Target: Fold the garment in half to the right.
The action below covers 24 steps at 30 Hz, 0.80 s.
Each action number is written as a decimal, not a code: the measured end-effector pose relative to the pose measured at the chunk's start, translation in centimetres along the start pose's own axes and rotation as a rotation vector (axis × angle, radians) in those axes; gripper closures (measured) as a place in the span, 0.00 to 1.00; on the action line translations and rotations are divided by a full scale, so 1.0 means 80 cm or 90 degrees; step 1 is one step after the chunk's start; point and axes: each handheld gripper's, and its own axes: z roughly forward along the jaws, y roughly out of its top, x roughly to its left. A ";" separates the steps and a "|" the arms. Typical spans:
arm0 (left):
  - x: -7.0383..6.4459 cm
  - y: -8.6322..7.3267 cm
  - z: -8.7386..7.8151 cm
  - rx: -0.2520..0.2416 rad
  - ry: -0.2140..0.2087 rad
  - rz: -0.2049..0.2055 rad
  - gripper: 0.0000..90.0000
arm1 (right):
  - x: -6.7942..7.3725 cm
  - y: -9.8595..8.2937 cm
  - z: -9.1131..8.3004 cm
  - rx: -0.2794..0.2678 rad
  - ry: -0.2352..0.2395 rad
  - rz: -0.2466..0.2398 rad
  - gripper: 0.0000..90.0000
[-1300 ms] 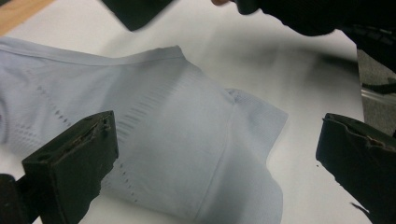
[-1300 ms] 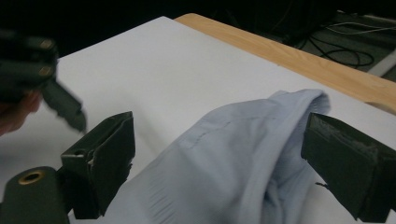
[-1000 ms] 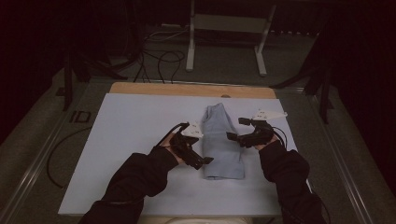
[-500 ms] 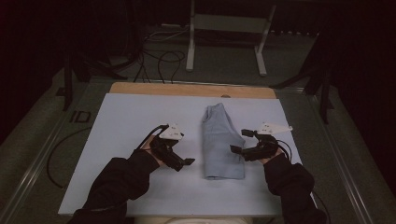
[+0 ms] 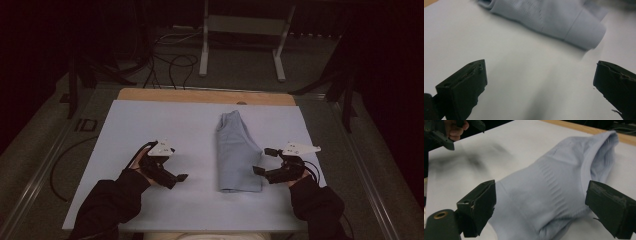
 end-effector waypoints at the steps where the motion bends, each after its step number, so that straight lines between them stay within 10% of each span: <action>1: 0.002 -0.005 -0.003 0.001 0.004 -0.004 0.00 | 0.000 -0.003 -0.002 0.004 -0.003 -0.002 0.11; 24: 0.016 -0.124 -0.066 0.010 0.075 -0.104 0.00 | 0.016 -0.056 -0.030 0.027 -0.042 0.011 0.11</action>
